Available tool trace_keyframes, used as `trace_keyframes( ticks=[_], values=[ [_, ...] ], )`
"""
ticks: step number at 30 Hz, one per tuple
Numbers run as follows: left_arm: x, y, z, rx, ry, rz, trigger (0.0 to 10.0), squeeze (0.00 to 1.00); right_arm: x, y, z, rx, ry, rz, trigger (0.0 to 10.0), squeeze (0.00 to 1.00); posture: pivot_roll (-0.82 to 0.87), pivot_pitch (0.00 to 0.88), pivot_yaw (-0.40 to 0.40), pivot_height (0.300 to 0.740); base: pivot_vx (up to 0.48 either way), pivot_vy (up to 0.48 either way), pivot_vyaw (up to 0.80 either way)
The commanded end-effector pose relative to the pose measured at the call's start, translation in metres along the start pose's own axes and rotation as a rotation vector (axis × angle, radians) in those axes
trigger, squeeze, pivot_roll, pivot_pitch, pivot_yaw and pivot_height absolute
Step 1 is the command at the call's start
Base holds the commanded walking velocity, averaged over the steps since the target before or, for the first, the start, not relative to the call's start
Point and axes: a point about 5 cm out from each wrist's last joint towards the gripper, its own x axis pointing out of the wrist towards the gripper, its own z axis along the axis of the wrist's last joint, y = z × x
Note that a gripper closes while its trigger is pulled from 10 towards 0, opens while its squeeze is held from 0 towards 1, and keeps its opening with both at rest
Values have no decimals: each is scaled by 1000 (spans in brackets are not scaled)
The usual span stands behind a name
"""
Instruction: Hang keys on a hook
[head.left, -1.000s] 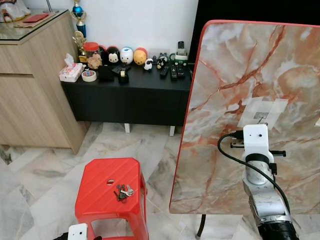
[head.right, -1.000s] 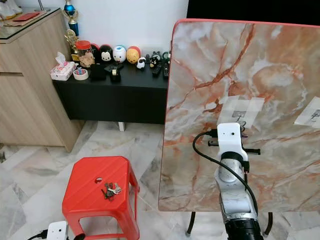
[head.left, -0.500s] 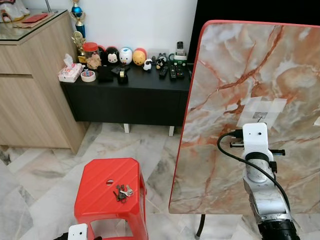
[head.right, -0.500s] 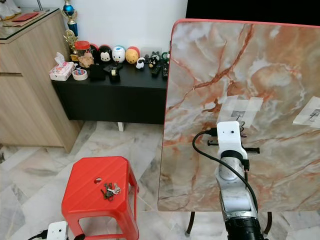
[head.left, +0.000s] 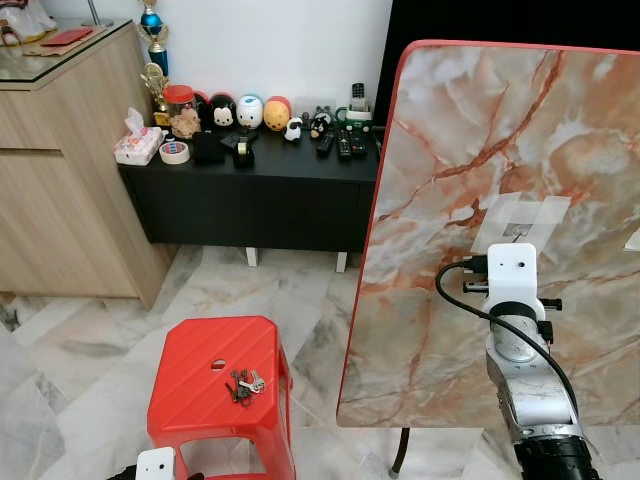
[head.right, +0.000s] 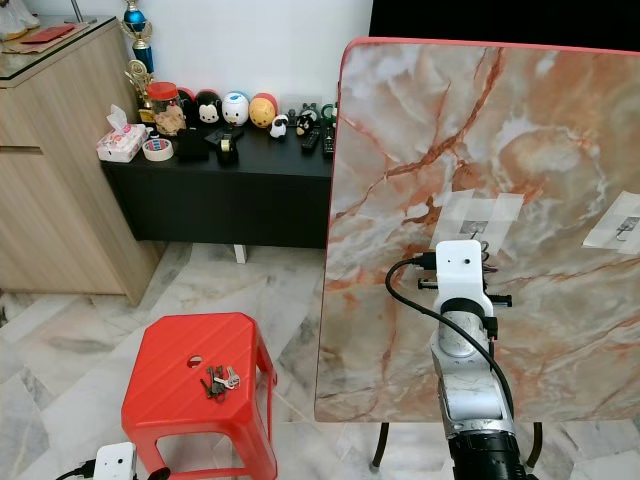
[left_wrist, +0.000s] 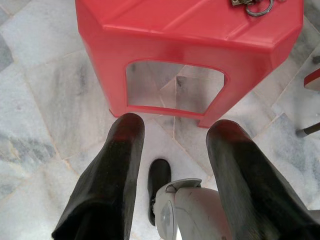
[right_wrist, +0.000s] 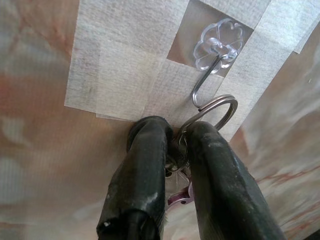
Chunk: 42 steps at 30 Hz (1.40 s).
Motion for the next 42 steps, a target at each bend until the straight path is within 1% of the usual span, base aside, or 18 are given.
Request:
trace_keyframes(
  ticks=[1,6,7,11,20,34,42],
  values=[
    [-1,0,-2,1,9,3,10000,0,0,5,6,27,-12,34,10000,0,51,0,-69,740,0,0,0],
    [-1,0,-2,1,9,3,10000,0,0,5,6,27,-12,34,10000,0,51,0,-69,740,0,0,0],
    [-1,0,-3,1,12,4,10000,0,-1,6,9,49,-32,44,10000,0,51,0,-69,740,0,0,0],
    [-1,1,-4,1,18,6,10000,0,-2,9,17,89,-78,61,10000,0,51,0,-70,740,0,0,0],
    [-1,1,-4,2,20,6,10000,0,-7,12,26,131,-132,75,10000,0,50,0,-70,740,0,0,0],
    [-2,2,-7,-1,32,9,10000,0,-11,12,34,160,-179,78,10000,0,49,0,-70,740,0,0,0],
    [-2,2,-6,-1,31,10,10000,0,-12,13,35,166,-181,81,10000,0,48,0,-70,740,0,0,0]
  ],
)
